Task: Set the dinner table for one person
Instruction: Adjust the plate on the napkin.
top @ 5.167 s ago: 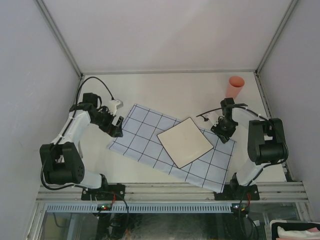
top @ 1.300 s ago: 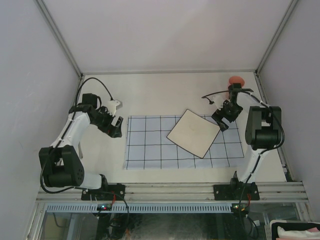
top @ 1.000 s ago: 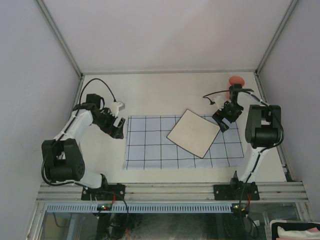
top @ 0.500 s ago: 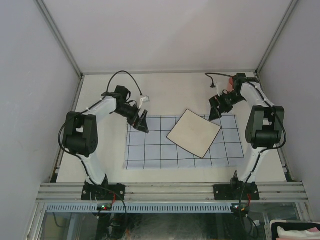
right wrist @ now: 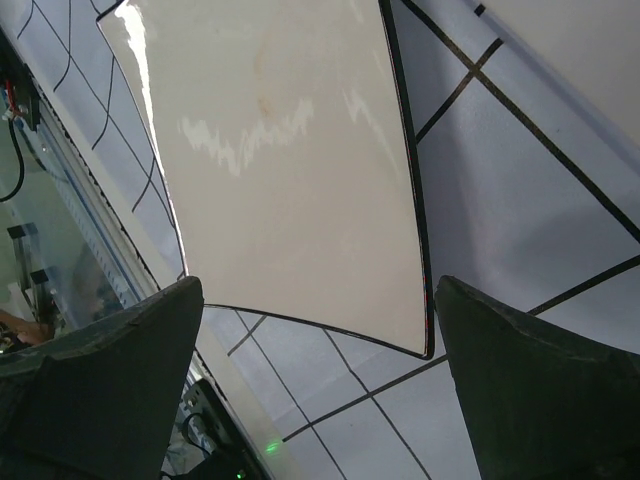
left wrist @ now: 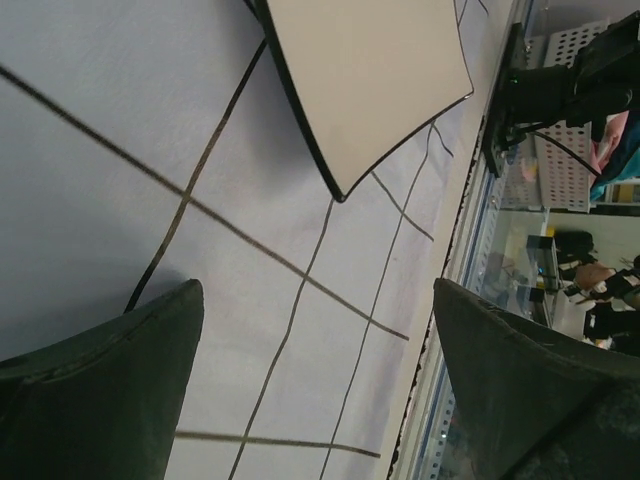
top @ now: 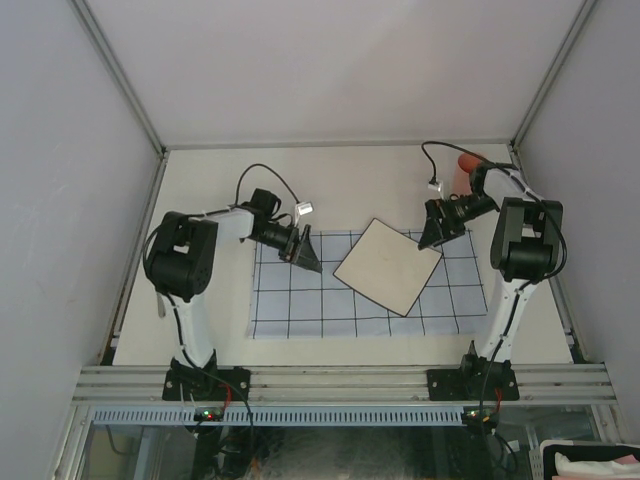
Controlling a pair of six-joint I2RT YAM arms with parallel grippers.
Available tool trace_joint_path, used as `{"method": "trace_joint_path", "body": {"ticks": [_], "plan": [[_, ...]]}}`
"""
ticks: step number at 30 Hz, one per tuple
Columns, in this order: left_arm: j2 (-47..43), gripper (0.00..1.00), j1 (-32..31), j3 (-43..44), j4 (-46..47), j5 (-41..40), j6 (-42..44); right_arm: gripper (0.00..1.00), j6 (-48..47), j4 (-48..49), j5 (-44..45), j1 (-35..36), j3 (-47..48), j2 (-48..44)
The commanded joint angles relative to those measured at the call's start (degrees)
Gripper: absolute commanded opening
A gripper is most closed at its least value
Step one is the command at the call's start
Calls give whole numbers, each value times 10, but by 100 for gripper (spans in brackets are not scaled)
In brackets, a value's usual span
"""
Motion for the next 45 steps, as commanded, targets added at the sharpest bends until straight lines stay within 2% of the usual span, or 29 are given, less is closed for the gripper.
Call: {"method": "trace_joint_path", "body": {"ticks": [1, 11, 24, 31, 45], "plan": [[23, 100, -29, 9, 46, 49, -28, 100, -2, -6, 5, -9, -7, -9], [66, 100, -96, 26, 64, 51, -35, 100, -17, -18, 50, -13, -16, -2], [96, 100, -123, 52, 82, 31, -68, 100, -3, 8, 49, -8, -35, 15], [105, 100, -128, 58, 46, -2, -57, 100, 15, 54, 71, -6, -52, -1], [162, 100, -147, 105, -19, -28, -8, 100, 40, 67, 96, -10, -14, 2]]}}
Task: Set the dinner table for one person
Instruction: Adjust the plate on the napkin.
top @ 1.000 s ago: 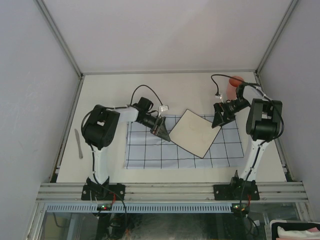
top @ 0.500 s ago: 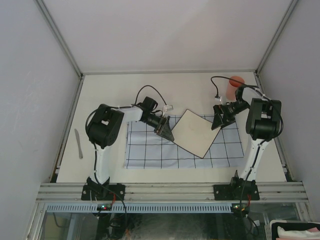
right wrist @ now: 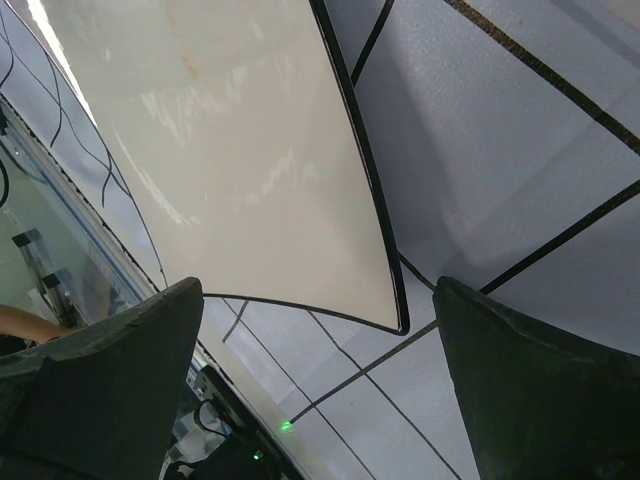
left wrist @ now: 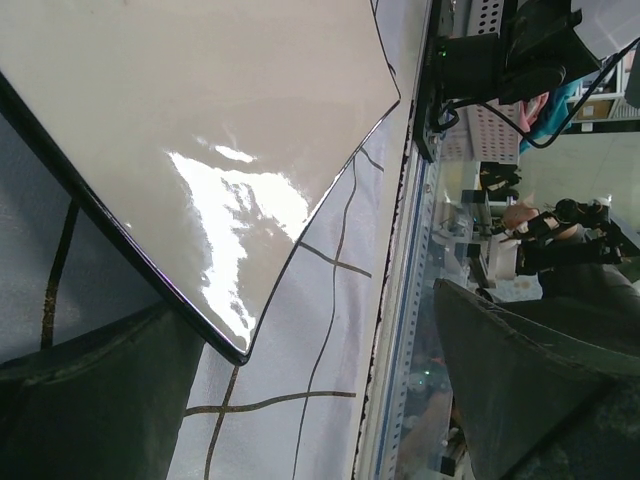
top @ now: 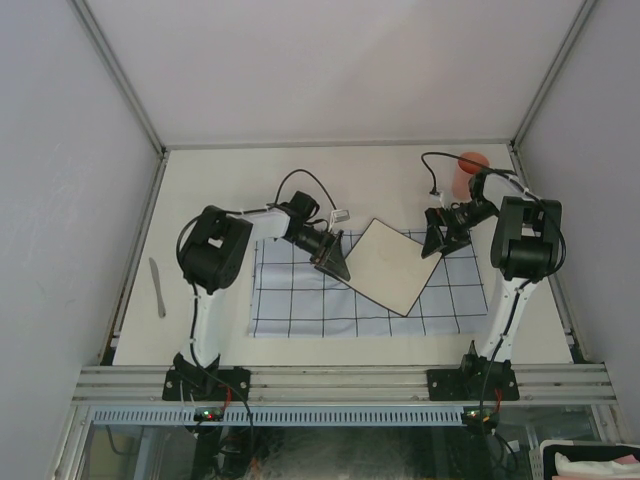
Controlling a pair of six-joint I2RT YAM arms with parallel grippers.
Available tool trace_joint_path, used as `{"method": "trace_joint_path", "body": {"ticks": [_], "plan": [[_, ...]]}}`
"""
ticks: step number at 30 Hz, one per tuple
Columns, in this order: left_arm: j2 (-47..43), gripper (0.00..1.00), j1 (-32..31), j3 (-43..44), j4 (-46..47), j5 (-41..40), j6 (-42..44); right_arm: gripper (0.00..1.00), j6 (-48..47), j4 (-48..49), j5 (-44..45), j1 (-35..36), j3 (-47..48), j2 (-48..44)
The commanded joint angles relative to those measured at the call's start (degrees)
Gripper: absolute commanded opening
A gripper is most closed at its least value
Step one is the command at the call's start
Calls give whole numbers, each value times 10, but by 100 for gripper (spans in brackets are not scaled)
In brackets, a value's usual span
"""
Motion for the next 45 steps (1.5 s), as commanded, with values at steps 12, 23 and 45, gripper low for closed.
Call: {"method": "trace_joint_path", "body": {"ticks": [12, 23, 45], "plan": [[94, 100, -32, 33, -20, -114, -3, 100, -25, 50, 13, -4, -2, -19], [112, 100, -19, 16, 48, -66, -35, 100, -27, 68, 11, -7, -22, -24], [48, 59, -60, -43, 159, -155, -53, 100, -15, 90, -11, 3, -40, -28]]}}
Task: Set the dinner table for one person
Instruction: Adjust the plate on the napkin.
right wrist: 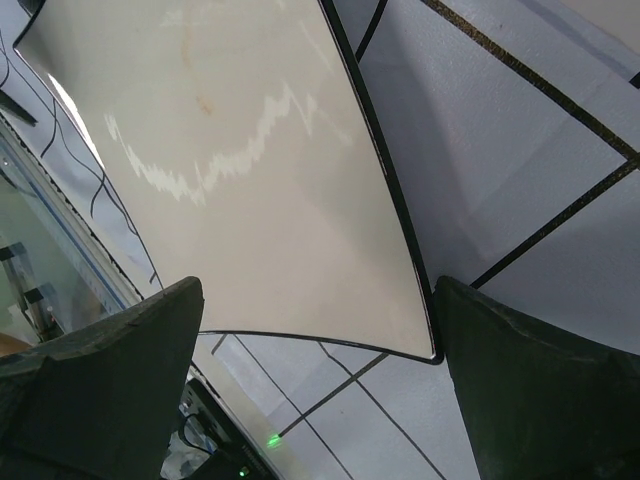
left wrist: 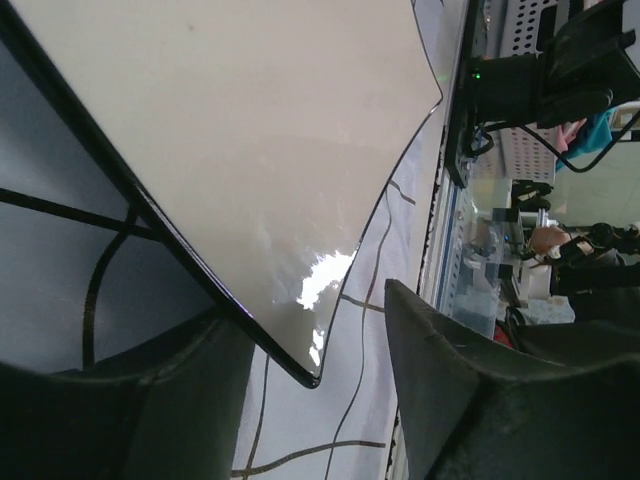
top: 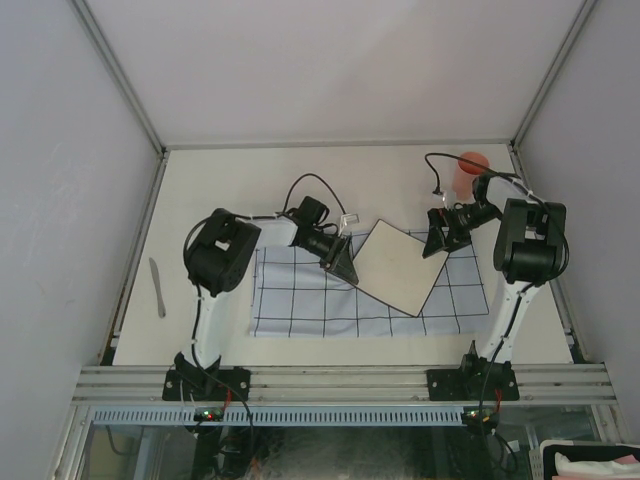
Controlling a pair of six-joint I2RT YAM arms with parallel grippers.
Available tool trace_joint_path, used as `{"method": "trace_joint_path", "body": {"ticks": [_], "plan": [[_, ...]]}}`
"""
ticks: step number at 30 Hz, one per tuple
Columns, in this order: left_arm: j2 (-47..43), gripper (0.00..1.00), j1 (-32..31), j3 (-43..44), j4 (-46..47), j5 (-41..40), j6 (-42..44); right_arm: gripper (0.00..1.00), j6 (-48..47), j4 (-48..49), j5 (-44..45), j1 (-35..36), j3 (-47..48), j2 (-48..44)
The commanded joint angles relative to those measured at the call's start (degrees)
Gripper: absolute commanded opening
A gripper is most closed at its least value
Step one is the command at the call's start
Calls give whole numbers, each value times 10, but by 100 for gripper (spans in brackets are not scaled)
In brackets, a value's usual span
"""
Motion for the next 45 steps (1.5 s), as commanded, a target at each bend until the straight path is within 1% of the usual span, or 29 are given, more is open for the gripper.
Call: {"method": "trace_joint_path", "body": {"ticks": [1, 2, 3, 4, 5, 7, 11, 13, 15, 18, 21, 23, 26, 27, 29, 35, 39, 41, 44, 45], "plan": [[50, 57, -24, -7, 13, -108, 35, 100, -12, 50, 0, 7, -12, -7], [58, 60, -21, 2, 6, -96, 35, 100, -14, 50, 1, 7, -11, -6], [71, 68, -17, 18, -19, -82, 44, 100, -14, 49, 1, 6, -10, -6], [84, 73, -14, 35, -41, -67, 52, 100, -14, 47, -1, 5, -7, -5], [92, 73, -9, 40, -45, -57, 49, 100, -14, 45, -1, 4, -5, -5], [96, 72, -6, 35, -38, -43, 48, 100, -16, 44, 0, 4, -6, -6], [98, 60, -3, 44, -65, -35, 82, 100, -8, 54, 15, -1, -8, -11], [105, 56, -3, 54, -83, -29, 95, 100, -4, 57, 18, -6, -4, -9], [108, 56, -1, 58, -97, -24, 105, 100, 5, 56, 27, -12, 7, 1], [109, 58, 1, 61, -107, -23, 115, 100, 10, 51, 20, -23, 22, 17], [109, 59, 0, 61, -113, -23, 122, 100, -8, 39, 0, -28, 26, 27], [113, 58, 1, 72, -134, -22, 138, 100, -22, 16, -28, -32, 33, 37], [122, 56, 1, 85, -156, -19, 151, 100, -55, -68, -61, -35, 80, 81], [123, 55, 1, 86, -155, -18, 151, 100, -68, -93, -66, -35, 94, 97], [123, 54, 1, 88, -156, -18, 151, 100, -72, -108, -61, -34, 102, 118], [123, 53, 1, 86, -156, -19, 148, 100, -50, -45, -4, -13, 40, 93], [124, 53, 1, 87, -154, -18, 146, 100, -25, -9, 11, -3, 11, 84], [122, 52, 2, 85, -154, -21, 145, 100, -2, 35, 45, 0, -17, 49], [118, 52, 2, 82, -154, -25, 148, 100, 16, 68, 48, 1, -41, -31], [118, 52, 2, 83, -154, -26, 148, 100, 32, 82, 64, 1, -42, -62]]}}
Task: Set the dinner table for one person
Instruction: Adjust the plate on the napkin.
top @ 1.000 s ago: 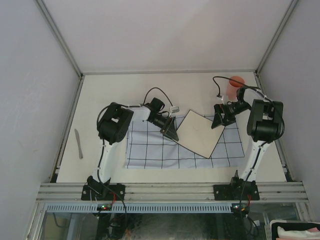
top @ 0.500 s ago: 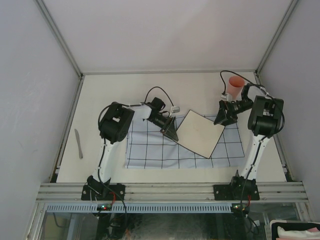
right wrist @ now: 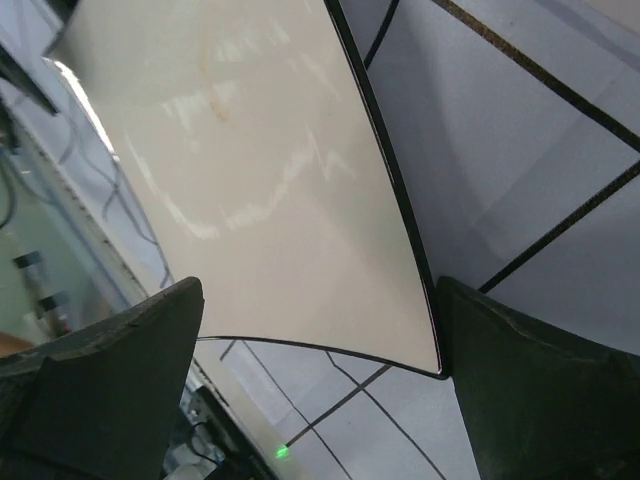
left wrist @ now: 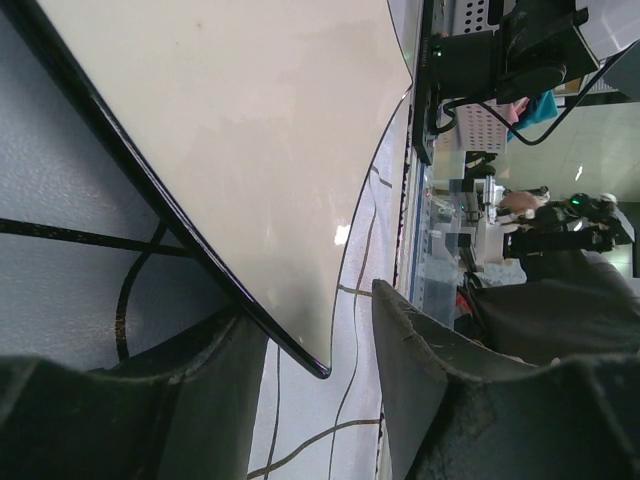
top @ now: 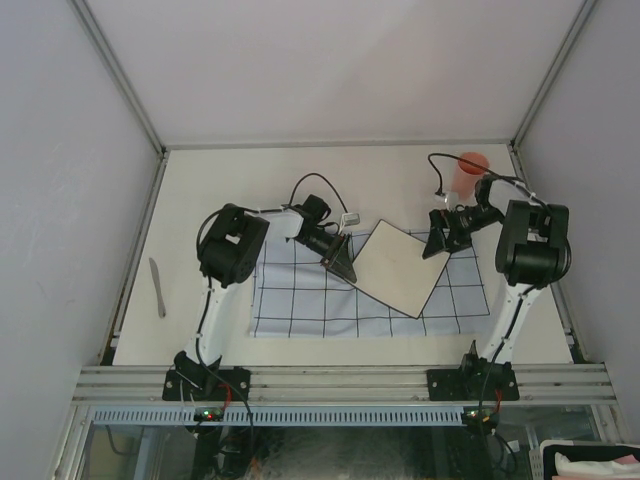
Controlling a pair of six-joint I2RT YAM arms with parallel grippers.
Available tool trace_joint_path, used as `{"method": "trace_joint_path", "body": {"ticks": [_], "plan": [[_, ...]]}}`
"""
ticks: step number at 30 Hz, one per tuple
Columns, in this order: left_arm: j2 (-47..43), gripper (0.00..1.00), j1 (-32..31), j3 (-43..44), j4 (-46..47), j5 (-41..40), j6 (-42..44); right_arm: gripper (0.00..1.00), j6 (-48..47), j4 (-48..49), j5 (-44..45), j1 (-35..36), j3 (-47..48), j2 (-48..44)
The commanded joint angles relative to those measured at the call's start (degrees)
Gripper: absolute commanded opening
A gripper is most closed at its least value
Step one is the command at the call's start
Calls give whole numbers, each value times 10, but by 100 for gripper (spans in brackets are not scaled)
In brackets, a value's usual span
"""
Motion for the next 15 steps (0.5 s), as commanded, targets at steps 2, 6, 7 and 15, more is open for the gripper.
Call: {"method": "trace_joint_path", "body": {"ticks": [2, 6, 7, 15], "plan": [[36, 52, -8, -17, -16, -96, 50, 100, 68, 115, 166, 23, -25, -127], [36, 52, -8, -17, -19, -98, 51, 100, 61, 117, 217, 38, 17, -222], [35, 52, -8, -17, -19, -97, 52, 100, 63, 128, 218, 35, 20, -246], [30, 51, -9, -22, -14, -101, 51, 100, 129, 257, 149, -8, -26, -403]]}}
